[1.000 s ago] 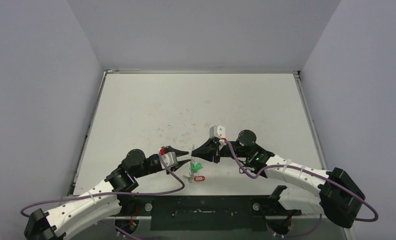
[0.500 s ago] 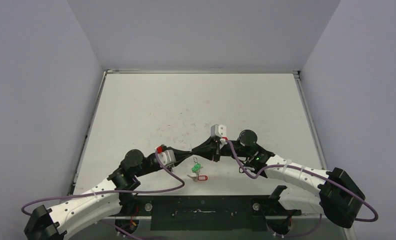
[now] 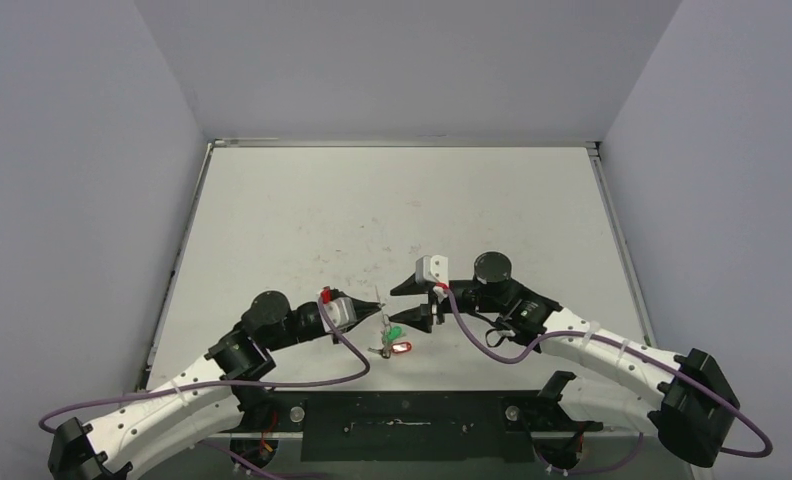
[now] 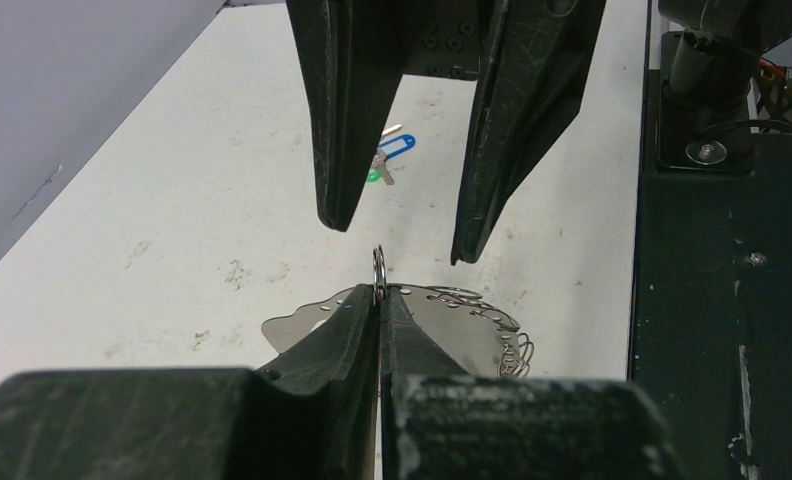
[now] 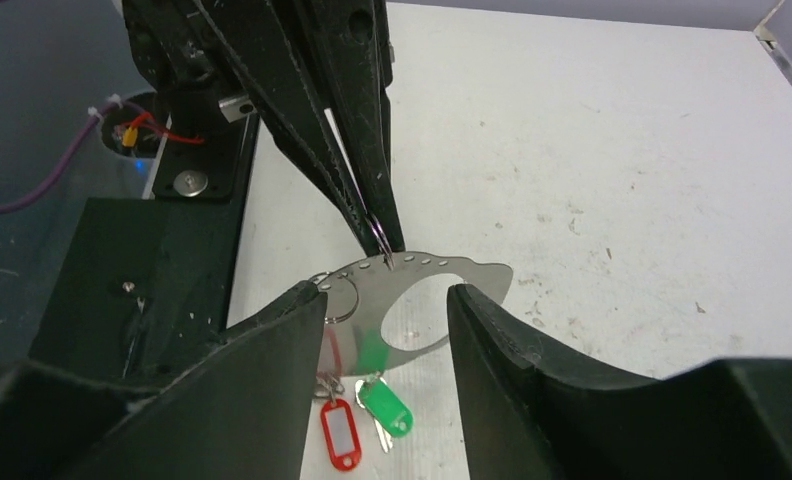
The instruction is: Put the keys on the keyring
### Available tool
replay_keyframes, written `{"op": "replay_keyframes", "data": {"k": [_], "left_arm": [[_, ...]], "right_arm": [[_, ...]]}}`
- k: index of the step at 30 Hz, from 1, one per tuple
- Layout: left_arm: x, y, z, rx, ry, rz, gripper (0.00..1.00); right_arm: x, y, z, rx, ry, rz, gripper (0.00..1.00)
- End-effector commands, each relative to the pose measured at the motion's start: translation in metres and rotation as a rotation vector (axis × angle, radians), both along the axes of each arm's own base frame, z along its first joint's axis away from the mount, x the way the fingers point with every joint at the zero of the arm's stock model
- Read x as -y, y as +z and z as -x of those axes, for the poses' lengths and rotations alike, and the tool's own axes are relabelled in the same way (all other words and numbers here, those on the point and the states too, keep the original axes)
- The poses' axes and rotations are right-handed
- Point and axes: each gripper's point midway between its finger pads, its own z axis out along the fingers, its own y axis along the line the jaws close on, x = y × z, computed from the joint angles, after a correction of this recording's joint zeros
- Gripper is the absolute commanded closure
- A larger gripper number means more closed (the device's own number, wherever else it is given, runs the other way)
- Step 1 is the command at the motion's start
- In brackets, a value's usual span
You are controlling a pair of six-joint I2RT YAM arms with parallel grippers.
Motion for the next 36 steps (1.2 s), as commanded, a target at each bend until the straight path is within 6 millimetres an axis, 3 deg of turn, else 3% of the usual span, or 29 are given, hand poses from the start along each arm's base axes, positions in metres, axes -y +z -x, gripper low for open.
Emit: {"op": "replay_keyframes", "data": {"k": [1, 4, 12, 19, 31, 36], "left_arm": [[-0.001, 0.027, 0.0, 0.042, -0.015, -0.047, 1.0], [-0.003, 0.016, 0.006, 0.005, -0.054, -0.157, 1.0], [-0.002, 0.022, 0.012, -0.014, -0.144, -0.318, 1.0], [0.005, 0.023, 0.013, -0.026, -0.185, -0.337, 1.0], [0.01, 0.027, 0.012, -0.024, -0.196, -0.323, 1.0], [0.011, 0.028, 0.013, -0.026, -0.203, -0.316, 1.0]], "right_arm": [[0.007, 0.02, 0.0, 0.127, 0.031, 0.06, 0.49], [0.007, 0.025, 0.0, 0.159, 0.057, 0.09, 0.48], [0.007, 0.021, 0.005, 0.183, 0.151, 0.187, 0.53], [-0.005, 0.026, 0.009, 0.153, 0.183, 0.143, 0.66], [-0.018, 0.031, 0.015, 0.147, 0.211, 0.113, 0.67], [-0.022, 0.029, 0.017, 0.141, 0.217, 0.115, 0.73]]}}
